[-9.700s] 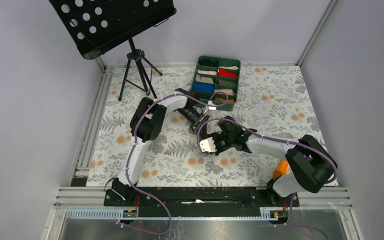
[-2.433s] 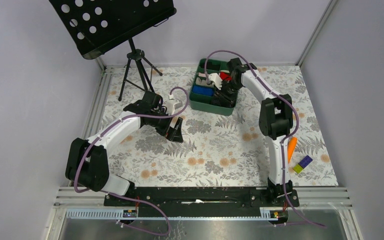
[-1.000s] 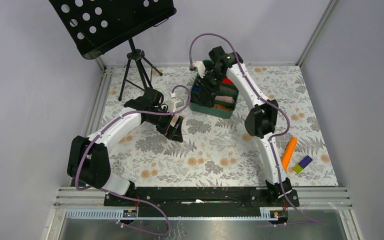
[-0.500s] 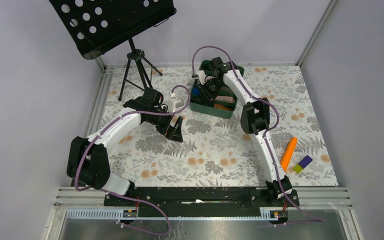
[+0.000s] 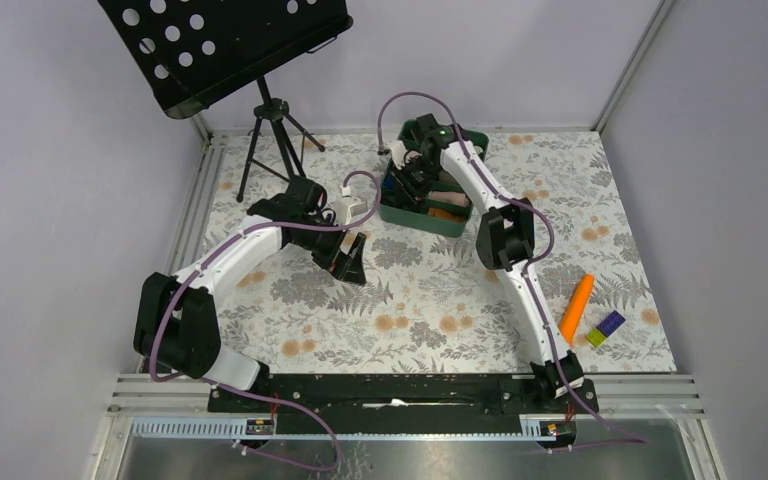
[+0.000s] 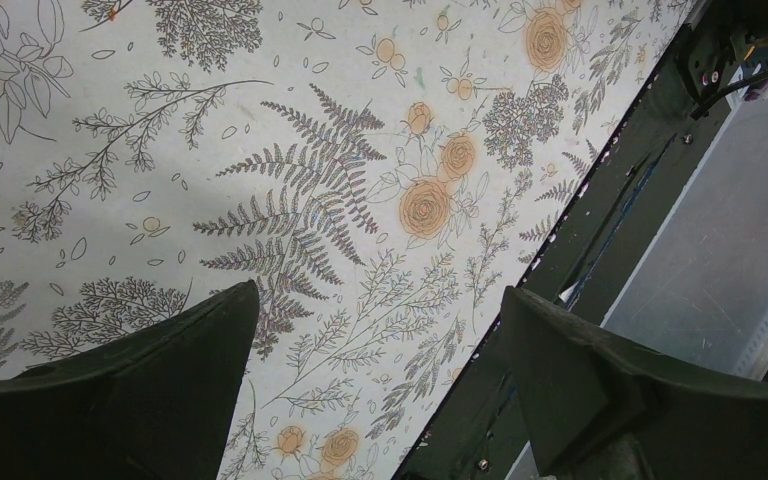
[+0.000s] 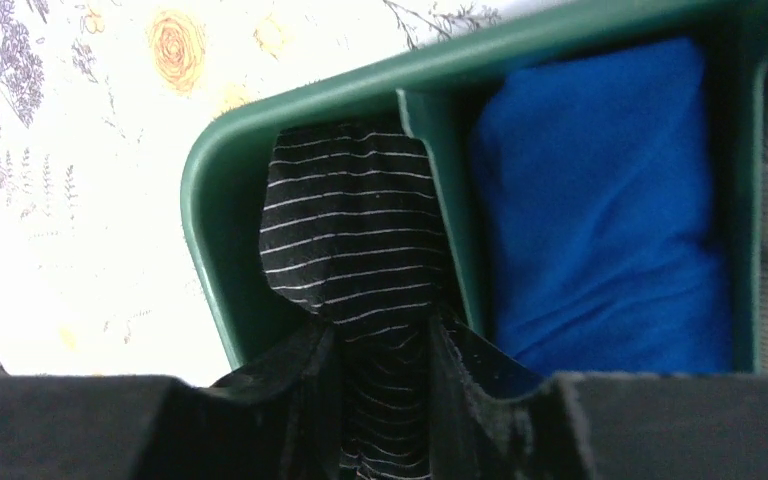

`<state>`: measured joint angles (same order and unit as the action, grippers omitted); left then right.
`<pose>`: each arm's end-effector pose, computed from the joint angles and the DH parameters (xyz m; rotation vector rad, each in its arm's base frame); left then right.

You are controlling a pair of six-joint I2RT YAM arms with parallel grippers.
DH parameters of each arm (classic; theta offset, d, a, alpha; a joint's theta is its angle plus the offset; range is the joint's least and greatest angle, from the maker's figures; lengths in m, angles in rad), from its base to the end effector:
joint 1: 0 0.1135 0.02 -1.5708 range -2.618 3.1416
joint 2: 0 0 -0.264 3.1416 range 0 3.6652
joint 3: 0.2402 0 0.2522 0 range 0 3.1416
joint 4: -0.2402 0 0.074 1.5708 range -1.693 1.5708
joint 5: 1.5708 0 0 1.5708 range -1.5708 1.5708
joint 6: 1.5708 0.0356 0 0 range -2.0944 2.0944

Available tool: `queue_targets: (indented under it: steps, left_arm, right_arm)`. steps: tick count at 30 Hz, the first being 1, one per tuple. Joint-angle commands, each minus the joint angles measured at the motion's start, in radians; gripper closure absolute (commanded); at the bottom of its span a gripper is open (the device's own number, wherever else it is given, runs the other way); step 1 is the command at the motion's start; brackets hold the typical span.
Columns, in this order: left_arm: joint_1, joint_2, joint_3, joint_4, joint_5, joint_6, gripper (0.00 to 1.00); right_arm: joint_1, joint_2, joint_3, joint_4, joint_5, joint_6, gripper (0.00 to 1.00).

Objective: Roll the underwear
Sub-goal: Place the underwear in the storage box.

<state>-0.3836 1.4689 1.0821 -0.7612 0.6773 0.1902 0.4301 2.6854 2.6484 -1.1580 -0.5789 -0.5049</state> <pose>0.2554 -0.1271 0.2465 0.9337 2.4630 -0.9752 0.4846 0.2437 0.1841 -1.3267 2.2955 0.7689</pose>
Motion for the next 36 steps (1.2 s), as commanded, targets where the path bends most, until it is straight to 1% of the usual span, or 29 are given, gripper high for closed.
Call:
queue_targets:
  steps: [1, 3, 5, 9, 11, 14, 17, 19, 22, 26, 27, 28, 29, 30, 31, 32, 35, 36]
  left_arm:
    - [0.006, -0.006, 0.014, 0.023, 0.025, 0.002, 0.01]
    - [0.007, -0.007, 0.012, 0.026, 0.027, 0.002, 0.01]
    - [0.008, -0.007, 0.016, 0.029, 0.026, 0.002, 0.01]
    - [0.015, -0.009, 0.014, 0.037, 0.028, -0.001, 0.01]
    - [0.018, -0.008, 0.009, 0.041, 0.038, -0.003, 0.01]
    - [0.022, -0.002, 0.008, 0.049, 0.055, -0.003, 0.01]
    - [0.024, 0.007, 0.016, 0.055, 0.066, -0.006, 0.01]
    - [0.025, 0.013, 0.024, 0.055, 0.071, -0.008, 0.01]
    - [0.025, 0.013, 0.034, 0.048, 0.071, -0.006, 0.01]
    - [0.025, 0.002, 0.024, 0.045, 0.077, -0.003, 0.01]
    - [0.025, 0.003, 0.020, 0.046, 0.079, -0.003, 0.01]
    - [0.025, 0.004, 0.017, 0.049, 0.082, -0.005, 0.01]
    - [0.025, 0.006, 0.018, 0.051, 0.083, -0.007, 0.01]
    - [0.025, 0.009, 0.020, 0.052, 0.084, -0.008, 0.01]
    - [0.025, 0.011, 0.025, 0.053, 0.084, -0.008, 0.01]
    - [0.026, 0.012, 0.030, 0.052, 0.082, -0.008, 0.01]
    - [0.025, 0.011, 0.043, 0.045, 0.076, -0.003, 0.01]
    - [0.026, 0.008, 0.043, 0.043, 0.076, -0.002, 0.01]
  right_arm:
    - [0.024, -0.076, -0.078, 0.195, 0.064, 0.035, 0.61]
    - [0.032, -0.159, -0.211, 0.278, 0.061, 0.018, 0.54]
    - [0.036, -0.209, -0.282, 0.289, 0.078, 0.020, 0.48]
    - [0.036, -0.226, -0.243, 0.186, 0.092, 0.030, 0.41]
    - [0.036, -0.242, -0.233, 0.157, 0.093, 0.032, 0.40]
    - [0.033, -0.277, -0.234, 0.151, 0.078, 0.041, 0.38]
    - [0.032, -0.297, -0.235, 0.160, 0.078, 0.056, 0.33]
    - [0.032, -0.297, -0.222, 0.157, 0.083, 0.061, 0.32]
    - [0.021, -0.323, -0.199, 0.135, 0.034, 0.067, 0.31]
    - [0.018, -0.395, -0.236, 0.117, -0.037, 0.047, 0.28]
    - [0.018, -0.404, -0.251, 0.115, -0.038, 0.045, 0.29]
    - [0.018, -0.407, -0.266, 0.113, -0.040, 0.039, 0.34]
    - [0.017, -0.405, -0.276, 0.107, -0.041, 0.032, 0.40]
    - [0.017, -0.398, -0.279, 0.099, -0.041, 0.026, 0.52]
    - [0.015, -0.387, -0.274, 0.089, -0.042, 0.024, 0.58]
    - [0.014, -0.376, -0.270, 0.081, -0.049, 0.019, 0.68]
    - [0.013, -0.349, -0.271, 0.090, -0.028, 0.018, 0.83]
    - [0.013, -0.337, -0.265, 0.096, -0.014, 0.021, 0.86]
